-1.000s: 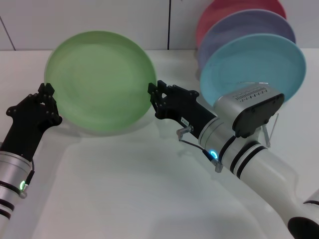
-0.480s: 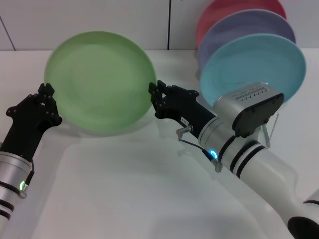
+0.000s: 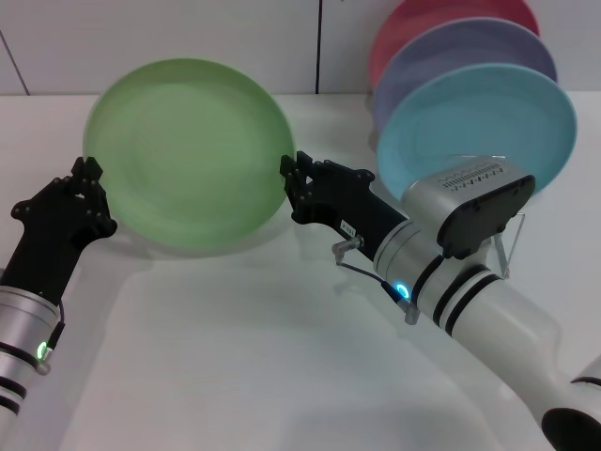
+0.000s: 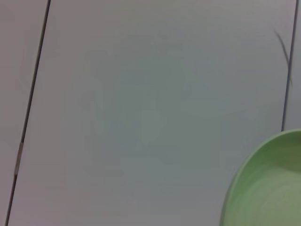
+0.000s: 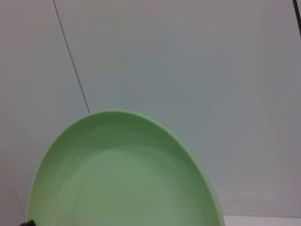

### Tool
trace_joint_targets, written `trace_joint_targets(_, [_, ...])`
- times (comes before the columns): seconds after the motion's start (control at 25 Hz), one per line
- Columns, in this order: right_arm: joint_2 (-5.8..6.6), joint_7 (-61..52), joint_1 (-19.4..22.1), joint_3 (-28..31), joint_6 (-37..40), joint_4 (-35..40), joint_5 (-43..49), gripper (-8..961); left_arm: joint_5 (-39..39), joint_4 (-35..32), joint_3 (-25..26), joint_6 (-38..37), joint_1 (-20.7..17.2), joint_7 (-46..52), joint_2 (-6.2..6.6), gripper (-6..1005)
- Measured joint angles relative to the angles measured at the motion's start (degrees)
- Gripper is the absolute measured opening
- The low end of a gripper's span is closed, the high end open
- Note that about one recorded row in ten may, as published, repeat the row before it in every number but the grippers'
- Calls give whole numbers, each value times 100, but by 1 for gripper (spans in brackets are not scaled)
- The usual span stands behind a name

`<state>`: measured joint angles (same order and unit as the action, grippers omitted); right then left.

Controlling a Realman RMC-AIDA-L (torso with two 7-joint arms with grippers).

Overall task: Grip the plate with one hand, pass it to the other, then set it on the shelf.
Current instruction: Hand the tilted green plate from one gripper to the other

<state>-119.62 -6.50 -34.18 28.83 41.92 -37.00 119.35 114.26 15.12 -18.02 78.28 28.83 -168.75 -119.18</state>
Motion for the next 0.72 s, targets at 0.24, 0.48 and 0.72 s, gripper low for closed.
trace_joint_targets(0.24, [0,0,-1,0,0,8,1,134,0,0,-8,0,0,0,0,30])
trace_joint_targets(0.48, [0,0,-2,0,0,13,1,125,0,0,-9,-4,0,0,0,30])
trace_joint_targets(0.72, [0,0,-26,0,0,25,1,117,0,0,-9,-19,2,0,0,30])
